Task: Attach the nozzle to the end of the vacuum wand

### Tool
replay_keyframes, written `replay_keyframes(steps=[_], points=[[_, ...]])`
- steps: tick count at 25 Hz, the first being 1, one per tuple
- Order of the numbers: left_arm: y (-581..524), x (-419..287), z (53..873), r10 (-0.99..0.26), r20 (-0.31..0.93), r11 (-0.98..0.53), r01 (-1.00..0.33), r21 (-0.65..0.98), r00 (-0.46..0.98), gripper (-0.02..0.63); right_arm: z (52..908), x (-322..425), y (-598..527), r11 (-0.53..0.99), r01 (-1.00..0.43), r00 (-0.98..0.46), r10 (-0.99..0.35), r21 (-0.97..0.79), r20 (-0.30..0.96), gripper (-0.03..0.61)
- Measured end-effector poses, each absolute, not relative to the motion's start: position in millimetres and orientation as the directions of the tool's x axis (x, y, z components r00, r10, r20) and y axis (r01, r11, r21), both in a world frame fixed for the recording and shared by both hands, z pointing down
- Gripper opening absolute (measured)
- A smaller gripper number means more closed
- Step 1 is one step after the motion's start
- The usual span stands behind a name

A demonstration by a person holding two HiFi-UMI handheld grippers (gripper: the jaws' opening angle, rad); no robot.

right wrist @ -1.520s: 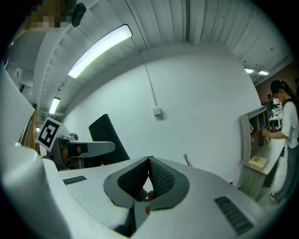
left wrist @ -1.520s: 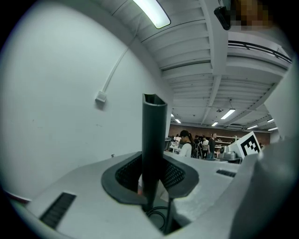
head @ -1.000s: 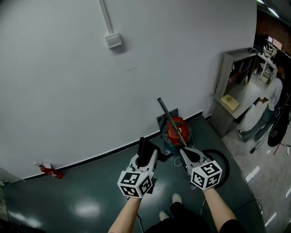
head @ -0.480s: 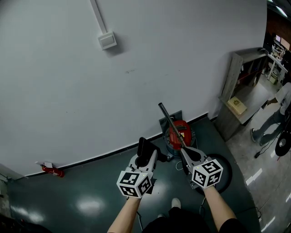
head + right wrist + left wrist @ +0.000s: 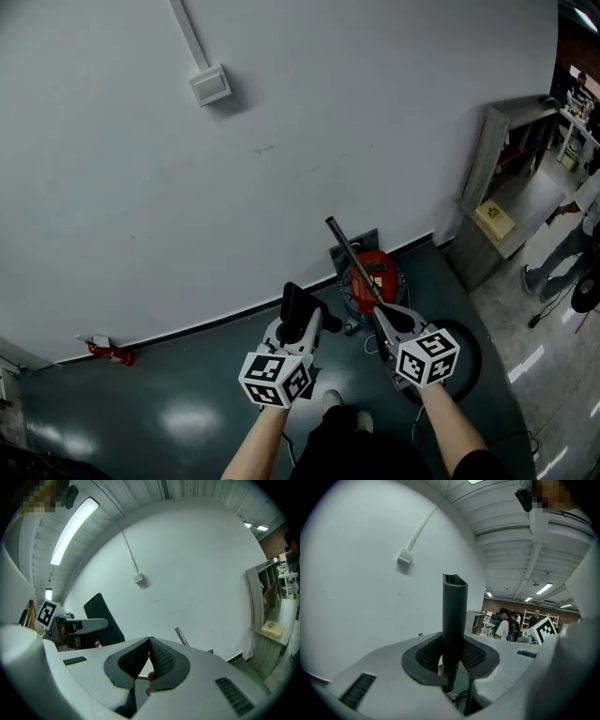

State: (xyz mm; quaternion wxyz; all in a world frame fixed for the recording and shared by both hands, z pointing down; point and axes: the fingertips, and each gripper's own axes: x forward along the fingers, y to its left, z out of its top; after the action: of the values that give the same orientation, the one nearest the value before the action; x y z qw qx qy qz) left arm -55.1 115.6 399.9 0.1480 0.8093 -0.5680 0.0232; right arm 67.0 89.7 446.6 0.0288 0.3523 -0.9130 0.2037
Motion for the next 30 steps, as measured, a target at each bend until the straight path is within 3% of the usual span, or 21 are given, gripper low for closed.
replay_keyframes(steps=[30], points=[[-63.7, -128.1, 436.4, -0.867, 0.244, -0.363, -0.887, 0.285, 0.434, 0.086, 485.2, 6.8, -61.9, 0.575, -0.735, -0.673, -0.681, -0.359, 0.288, 0.018]])
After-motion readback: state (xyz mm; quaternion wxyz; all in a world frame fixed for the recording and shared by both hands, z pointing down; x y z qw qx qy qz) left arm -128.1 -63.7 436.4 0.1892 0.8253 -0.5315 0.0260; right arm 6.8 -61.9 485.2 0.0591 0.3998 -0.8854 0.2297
